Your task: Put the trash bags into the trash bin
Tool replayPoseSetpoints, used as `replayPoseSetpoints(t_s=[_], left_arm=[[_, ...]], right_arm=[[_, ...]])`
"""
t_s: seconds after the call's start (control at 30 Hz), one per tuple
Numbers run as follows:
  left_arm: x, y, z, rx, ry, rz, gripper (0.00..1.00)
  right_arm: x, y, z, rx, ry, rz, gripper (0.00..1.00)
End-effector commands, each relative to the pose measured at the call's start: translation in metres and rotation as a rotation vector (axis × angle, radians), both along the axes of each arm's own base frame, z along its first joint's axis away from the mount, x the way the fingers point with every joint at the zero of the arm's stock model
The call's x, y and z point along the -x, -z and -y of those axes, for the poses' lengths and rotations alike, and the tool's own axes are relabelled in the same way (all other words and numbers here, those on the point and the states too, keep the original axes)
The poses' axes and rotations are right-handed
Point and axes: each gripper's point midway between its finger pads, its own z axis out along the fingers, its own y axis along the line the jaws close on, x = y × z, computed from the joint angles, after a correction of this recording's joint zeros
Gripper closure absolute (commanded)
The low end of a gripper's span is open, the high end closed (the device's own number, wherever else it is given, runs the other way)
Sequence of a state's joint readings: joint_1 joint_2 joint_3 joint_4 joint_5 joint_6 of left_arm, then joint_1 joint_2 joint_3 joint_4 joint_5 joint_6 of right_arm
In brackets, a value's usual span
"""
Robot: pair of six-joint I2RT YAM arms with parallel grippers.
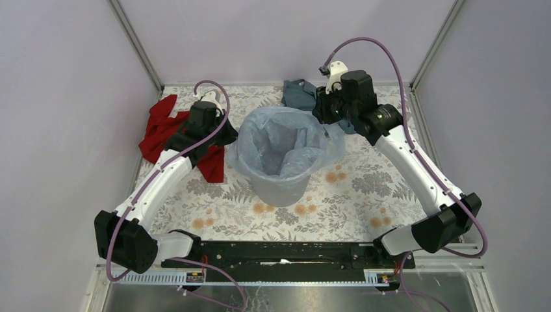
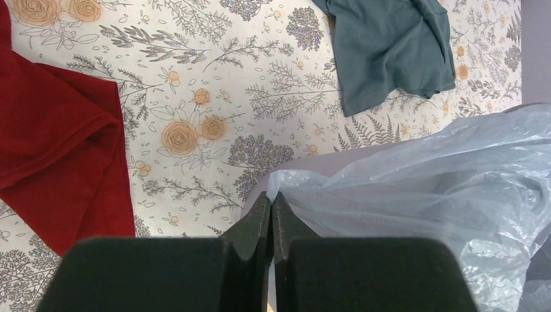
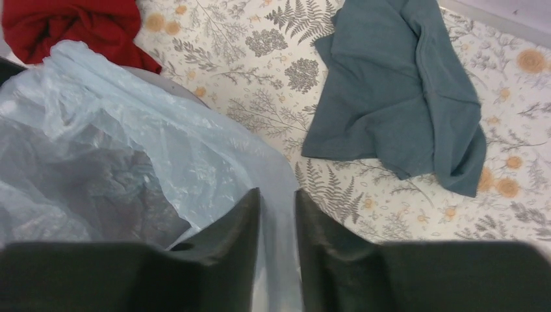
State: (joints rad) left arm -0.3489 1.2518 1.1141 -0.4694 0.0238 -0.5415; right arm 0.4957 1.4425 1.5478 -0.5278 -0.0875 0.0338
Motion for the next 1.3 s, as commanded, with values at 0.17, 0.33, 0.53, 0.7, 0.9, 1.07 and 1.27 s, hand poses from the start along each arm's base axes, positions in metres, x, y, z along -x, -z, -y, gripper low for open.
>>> replayPoseSetpoints(t_s=[0.17,0.33,0.53,0.7,0.9,1.07,1.27], left_arm=[[-0.004,-0.020,0.005,0.033,0.024,0.059,0.97],[-0.002,-0.018,0.007,0.042,0.027,0.055,0.97],[-0.003,-0.003,0.005,0.033,0.009,0.025,0.98],[-0.008,0.028,-0.002,0.008,-0.040,-0.035,0.99],[0.005,0.053,-0.001,0.016,-0.026,-0.098,1.00],[0.019,0.049,-0.004,0.044,-0.029,-0.084,1.00],[0.028,0.033,-0.020,-0.017,-0.064,-0.071,0.84]], right_arm=[[-0.029,-0.009,-0.009,-0.057,0.072,0.065,1.00],[-0.037,-0.001,0.001,-0.027,0.137,0.063,1.00],[-0.045,0.009,0.008,0.004,0.179,0.076,1.00],[-0.054,0.056,0.005,-0.098,0.185,-0.002,1.00],[-0.042,0.076,-0.009,-0.147,0.137,-0.088,1.00],[-0.034,0.060,0.000,-0.141,0.145,-0.066,1.00],[-0.020,0.071,0.024,-0.085,0.215,-0.113,0.91]])
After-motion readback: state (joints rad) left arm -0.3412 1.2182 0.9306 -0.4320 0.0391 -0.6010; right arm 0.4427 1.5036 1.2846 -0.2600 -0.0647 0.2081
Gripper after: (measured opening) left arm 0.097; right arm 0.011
